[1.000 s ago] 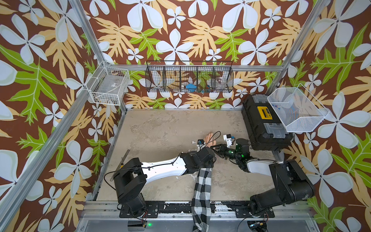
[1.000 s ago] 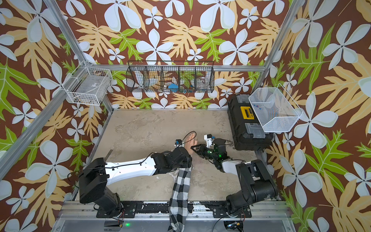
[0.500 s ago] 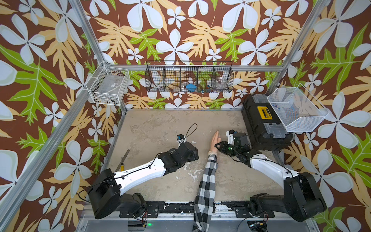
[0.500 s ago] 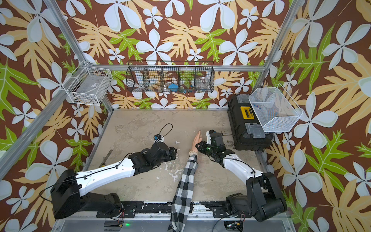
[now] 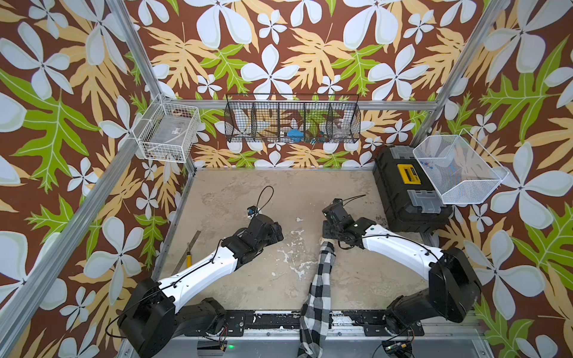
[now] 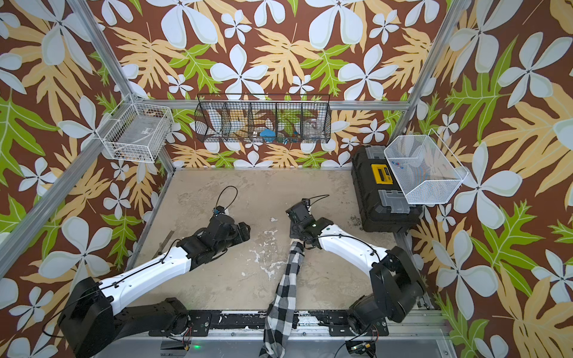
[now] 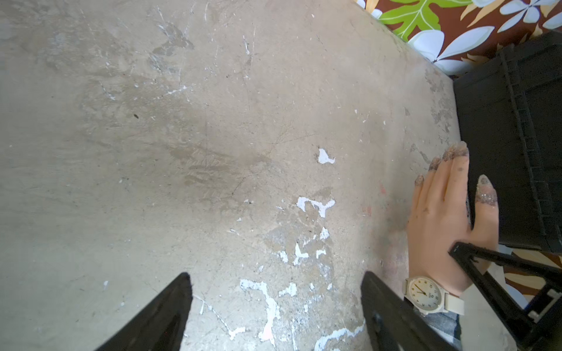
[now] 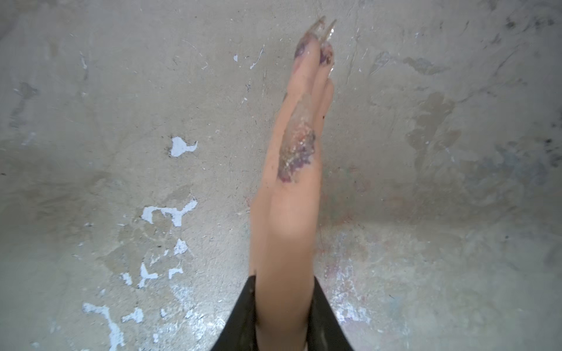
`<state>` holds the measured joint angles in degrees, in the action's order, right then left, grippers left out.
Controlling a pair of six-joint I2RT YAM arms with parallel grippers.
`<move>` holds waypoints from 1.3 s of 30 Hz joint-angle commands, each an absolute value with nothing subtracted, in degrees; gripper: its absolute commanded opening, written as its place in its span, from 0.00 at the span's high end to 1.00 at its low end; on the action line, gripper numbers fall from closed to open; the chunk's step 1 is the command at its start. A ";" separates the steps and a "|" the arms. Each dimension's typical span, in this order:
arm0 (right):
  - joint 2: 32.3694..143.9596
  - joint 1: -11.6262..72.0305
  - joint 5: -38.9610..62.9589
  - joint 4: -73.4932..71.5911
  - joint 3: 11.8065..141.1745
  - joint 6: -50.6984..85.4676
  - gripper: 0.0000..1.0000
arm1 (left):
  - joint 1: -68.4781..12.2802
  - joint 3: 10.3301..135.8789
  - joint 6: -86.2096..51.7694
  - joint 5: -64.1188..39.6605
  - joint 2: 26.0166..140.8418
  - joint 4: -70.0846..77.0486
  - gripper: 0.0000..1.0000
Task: Take off the watch
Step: Adjust the hand at the center of the board.
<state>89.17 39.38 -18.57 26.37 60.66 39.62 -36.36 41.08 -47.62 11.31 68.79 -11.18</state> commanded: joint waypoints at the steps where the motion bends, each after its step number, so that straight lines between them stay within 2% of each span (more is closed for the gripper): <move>1: 93.59 41.93 -30.69 35.22 65.30 39.10 0.74 | -34.57 39.77 -46.67 8.49 68.28 -8.47 0.12; 8: 107.78 47.95 -39.98 45.35 77.21 41.48 0.74 | -29.73 37.10 -47.46 5.47 67.52 -6.08 0.12; 21: 120.45 53.84 -38.80 49.18 88.68 43.21 0.69 | -23.44 35.00 -47.86 3.64 62.31 -6.98 0.12; 27: 122.78 55.98 -37.50 48.32 91.70 42.49 0.57 | -22.68 34.11 -47.72 3.44 60.62 -7.90 0.12; 35: 122.48 57.48 -36.40 47.63 94.50 41.39 0.28 | -22.43 34.34 -47.54 3.37 58.76 -8.93 0.12; 39: 117.21 57.40 -36.74 46.13 93.17 40.43 0.19 | -22.41 35.63 -46.77 3.53 58.27 -10.23 0.12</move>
<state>119.63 57.43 -36.05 47.09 93.58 41.47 -22.50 34.83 -47.70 3.60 58.59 -9.93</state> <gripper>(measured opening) 0.800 0.874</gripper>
